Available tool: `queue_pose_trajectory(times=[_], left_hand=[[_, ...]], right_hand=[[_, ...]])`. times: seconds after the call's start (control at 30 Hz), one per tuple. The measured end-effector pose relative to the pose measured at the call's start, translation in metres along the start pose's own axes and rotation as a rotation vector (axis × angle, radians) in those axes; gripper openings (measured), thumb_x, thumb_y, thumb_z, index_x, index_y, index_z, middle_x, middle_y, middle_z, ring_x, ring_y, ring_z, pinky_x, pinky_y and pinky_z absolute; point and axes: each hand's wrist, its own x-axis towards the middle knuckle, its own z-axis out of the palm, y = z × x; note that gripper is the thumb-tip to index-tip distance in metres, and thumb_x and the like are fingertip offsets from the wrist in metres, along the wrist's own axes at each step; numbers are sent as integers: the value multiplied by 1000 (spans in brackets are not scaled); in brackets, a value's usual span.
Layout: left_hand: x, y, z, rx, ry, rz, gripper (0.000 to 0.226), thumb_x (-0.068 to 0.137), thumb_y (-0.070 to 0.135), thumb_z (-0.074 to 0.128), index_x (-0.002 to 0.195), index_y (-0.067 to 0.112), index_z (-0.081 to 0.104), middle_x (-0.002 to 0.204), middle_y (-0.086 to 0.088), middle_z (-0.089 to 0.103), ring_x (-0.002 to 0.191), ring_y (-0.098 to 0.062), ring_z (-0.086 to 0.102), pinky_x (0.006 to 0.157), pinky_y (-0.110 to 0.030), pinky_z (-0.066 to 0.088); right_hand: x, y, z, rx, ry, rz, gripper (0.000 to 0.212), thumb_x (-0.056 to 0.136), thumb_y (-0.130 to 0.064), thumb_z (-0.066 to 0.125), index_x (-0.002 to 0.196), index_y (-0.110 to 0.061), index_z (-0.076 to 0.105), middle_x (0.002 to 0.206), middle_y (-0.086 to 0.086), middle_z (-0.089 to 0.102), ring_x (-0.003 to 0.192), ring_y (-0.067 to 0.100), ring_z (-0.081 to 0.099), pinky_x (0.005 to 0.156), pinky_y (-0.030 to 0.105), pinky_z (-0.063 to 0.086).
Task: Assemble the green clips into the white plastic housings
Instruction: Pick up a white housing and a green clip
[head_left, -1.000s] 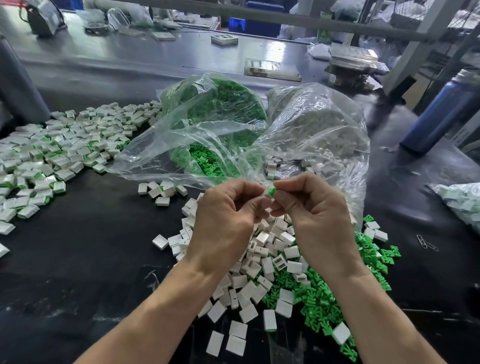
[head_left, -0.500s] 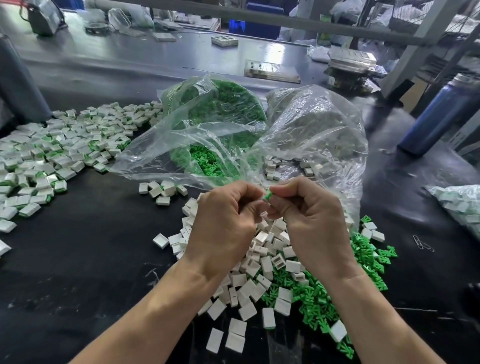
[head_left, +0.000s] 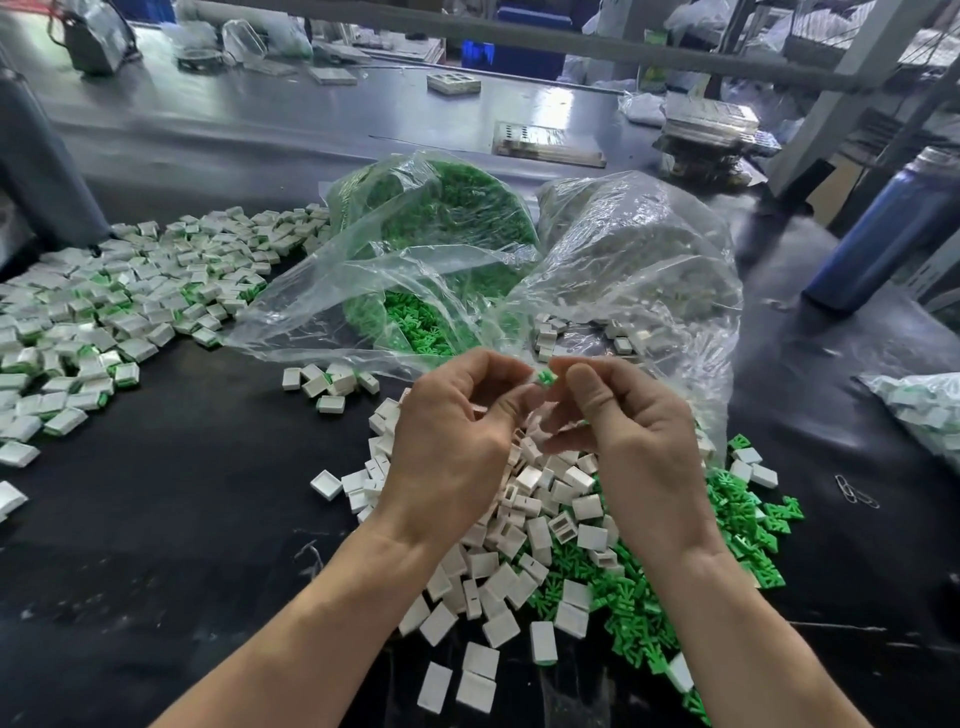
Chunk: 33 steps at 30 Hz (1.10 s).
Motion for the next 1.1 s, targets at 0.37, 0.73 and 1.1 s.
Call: queue_pose_trajectory(times=[0.37, 0.73, 1.1], left_hand=[[-8, 8, 14, 103, -98, 121, 10, 91, 11, 78, 95, 19, 74, 119, 8, 65, 108, 3, 64, 80, -2, 48], [-8, 9, 20, 39, -133, 136, 10, 91, 8, 78, 99, 13, 74, 113, 3, 69, 105, -8, 68, 83, -14, 55], [-9, 7, 21, 46, -118, 94, 8, 93, 10, 76, 99, 15, 75, 112, 8, 73, 106, -10, 69, 93, -29, 57]], right_hand=[[-6, -5, 13, 81, 11, 233, 61, 109, -54, 37, 71, -21, 71, 50, 1, 48, 38, 16, 42, 34, 21, 33], [-10, -9, 17, 53, 51, 99, 58, 109, -45, 34, 67, -42, 74, 47, -10, 48, 40, 6, 43, 34, 21, 36], [-6, -1, 20, -42, 71, 44, 49, 104, -50, 32, 90, -40, 79, 81, -3, 78, 80, 13, 76, 69, 38, 61]])
